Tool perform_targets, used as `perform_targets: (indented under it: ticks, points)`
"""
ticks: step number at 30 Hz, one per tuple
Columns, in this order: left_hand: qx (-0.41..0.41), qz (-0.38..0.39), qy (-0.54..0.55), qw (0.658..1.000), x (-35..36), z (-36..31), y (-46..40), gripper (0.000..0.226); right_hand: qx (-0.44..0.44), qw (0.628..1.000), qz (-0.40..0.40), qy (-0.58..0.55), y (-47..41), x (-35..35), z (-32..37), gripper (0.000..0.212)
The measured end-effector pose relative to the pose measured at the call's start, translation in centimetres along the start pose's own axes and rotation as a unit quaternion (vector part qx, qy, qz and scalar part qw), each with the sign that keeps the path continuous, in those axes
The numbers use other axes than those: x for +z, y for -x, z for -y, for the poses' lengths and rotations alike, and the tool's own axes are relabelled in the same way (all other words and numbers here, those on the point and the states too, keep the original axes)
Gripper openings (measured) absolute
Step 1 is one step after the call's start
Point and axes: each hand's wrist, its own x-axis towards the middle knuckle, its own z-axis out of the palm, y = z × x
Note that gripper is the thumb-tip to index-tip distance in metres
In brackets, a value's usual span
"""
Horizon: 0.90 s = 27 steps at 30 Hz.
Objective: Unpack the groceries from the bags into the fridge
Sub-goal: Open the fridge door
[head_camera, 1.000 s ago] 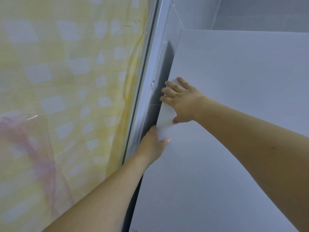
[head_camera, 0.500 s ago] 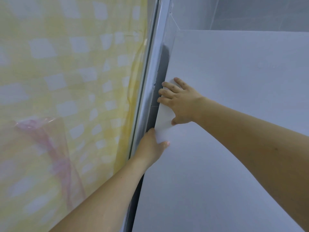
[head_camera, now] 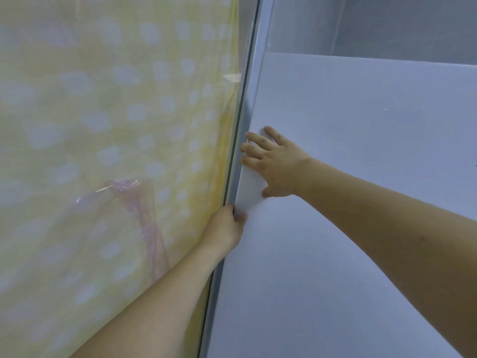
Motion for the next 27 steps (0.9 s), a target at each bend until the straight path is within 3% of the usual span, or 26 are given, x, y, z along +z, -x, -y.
perform_targets:
  ticks: [11,20,27]
  points:
    - [0.016,-0.068,0.007,0.998,-3.5,-2.1,9.7,0.015,-0.015,0.998,-0.066,-0.015,6.7,-6.6,1.7,0.089]
    - [-0.003,-0.071,-0.023,0.997,-4.5,-2.7,13.5,0.034,-0.016,0.995,-0.099,-0.028,10.2,-9.1,2.4,0.088]
    - [-0.013,-0.057,-0.007,0.998,-5.2,-3.8,15.7,0.030,-0.009,0.993,-0.114,-0.031,12.2,-10.4,2.8,0.089]
